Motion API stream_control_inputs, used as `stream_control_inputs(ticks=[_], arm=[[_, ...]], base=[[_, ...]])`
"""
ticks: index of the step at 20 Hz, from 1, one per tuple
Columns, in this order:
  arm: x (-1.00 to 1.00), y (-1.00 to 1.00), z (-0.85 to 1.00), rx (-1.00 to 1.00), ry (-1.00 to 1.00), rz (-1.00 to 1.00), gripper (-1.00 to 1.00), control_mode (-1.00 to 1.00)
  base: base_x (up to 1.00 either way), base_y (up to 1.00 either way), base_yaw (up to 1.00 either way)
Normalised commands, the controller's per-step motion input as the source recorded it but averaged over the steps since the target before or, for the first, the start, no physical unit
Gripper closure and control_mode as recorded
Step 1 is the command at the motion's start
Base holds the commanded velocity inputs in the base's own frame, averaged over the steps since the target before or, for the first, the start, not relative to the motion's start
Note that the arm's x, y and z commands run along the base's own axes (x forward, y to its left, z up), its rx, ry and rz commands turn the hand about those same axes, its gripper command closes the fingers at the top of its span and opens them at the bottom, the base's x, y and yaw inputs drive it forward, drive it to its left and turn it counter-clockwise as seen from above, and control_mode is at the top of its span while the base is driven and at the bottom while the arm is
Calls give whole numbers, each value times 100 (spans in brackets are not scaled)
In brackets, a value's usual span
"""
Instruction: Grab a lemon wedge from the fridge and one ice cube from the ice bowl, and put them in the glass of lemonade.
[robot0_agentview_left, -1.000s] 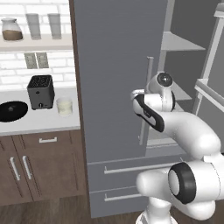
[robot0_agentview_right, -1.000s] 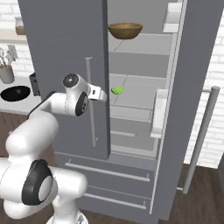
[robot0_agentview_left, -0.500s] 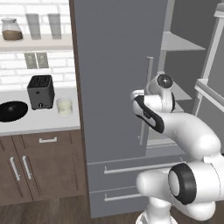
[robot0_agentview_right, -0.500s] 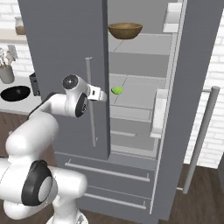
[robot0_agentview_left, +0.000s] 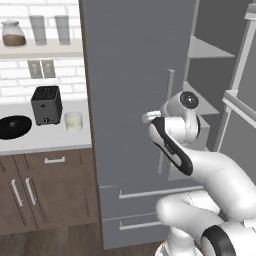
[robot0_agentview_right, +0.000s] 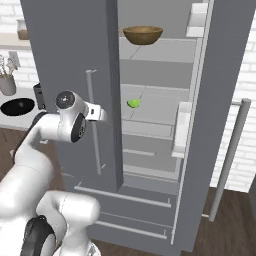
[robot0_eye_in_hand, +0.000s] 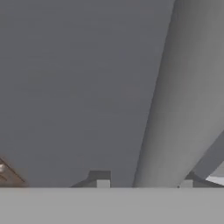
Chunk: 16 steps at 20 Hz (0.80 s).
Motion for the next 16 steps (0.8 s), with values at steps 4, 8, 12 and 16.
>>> stream_control_inputs(ticks=[4,8,12,16], arm=[[-97,98,63,-3,-1,16,100,-100],[-100,94,71,-9,0,16,100,-100],[-100,63,83,-12,0,23,100,-100],[-100,26,54,-4,-2,20,100,-100]], base=[[0,0,0],[0,0,0],[0,0,0],[0,0,0]])
